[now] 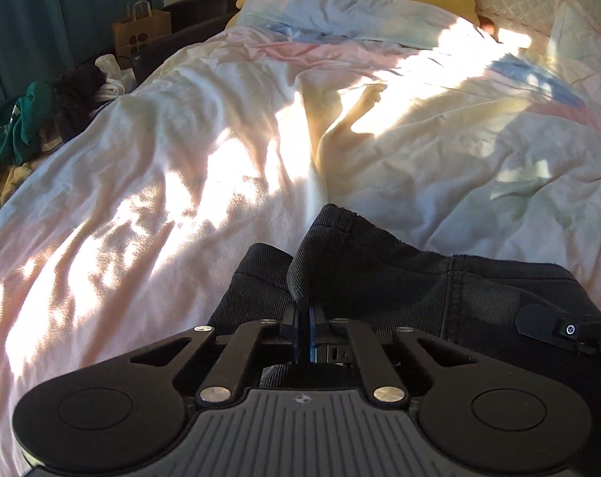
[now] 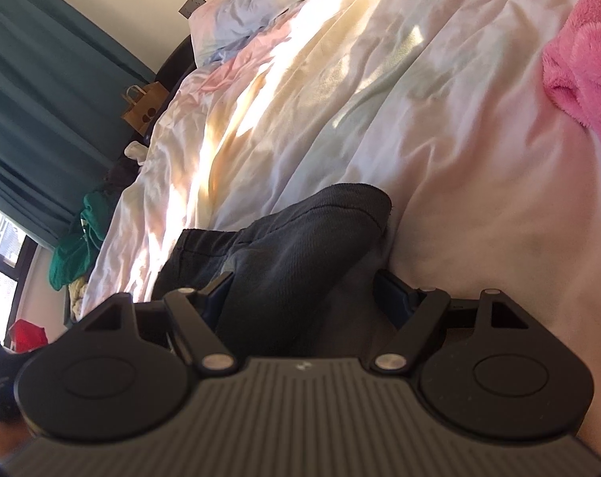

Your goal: Fold clothes

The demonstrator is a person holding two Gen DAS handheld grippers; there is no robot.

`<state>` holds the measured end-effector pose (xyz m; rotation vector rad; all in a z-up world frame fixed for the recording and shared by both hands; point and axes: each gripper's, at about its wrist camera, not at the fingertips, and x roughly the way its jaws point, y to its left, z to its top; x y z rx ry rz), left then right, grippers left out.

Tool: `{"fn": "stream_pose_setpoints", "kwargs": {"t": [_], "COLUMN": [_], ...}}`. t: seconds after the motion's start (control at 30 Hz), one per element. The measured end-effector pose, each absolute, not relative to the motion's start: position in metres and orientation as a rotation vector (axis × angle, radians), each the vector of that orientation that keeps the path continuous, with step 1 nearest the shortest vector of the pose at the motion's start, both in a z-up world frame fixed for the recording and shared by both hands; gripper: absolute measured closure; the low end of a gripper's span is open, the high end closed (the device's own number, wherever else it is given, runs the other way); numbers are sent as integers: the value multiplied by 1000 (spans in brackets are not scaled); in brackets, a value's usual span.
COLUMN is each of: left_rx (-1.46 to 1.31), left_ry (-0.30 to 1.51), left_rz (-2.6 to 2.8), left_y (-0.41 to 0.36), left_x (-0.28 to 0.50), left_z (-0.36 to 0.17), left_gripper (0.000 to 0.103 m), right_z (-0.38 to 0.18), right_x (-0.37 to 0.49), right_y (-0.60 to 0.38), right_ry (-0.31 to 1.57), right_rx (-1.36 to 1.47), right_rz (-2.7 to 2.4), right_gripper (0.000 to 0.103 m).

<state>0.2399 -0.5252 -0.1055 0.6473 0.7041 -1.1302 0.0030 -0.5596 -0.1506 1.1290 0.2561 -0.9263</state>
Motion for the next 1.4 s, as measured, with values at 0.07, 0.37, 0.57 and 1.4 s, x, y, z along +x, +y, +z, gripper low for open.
{"fn": "stream_pose_setpoints", "kwargs": {"t": [0.07, 0.37, 0.57, 1.4], "left_rx": [622, 672, 594, -120], "left_ry": [669, 610, 671, 733], "left_rz": [-1090, -836, -872, -213], "left_y": [-522, -525, -495, 38], "left_x": [240, 261, 250, 63], "left_z": [-88, -103, -108, -10], "left_gripper": [99, 94, 49, 31], "right_z": [-148, -148, -155, -187], "right_x": [-3, -9, -9, 28], "right_y": [-560, -566, -573, -589], "right_ry": [217, 198, 195, 282], "right_rx": [1157, 1205, 1239, 1721], "right_rz": [-911, -921, -878, -369], "right_gripper": [24, 24, 24, 24]}}
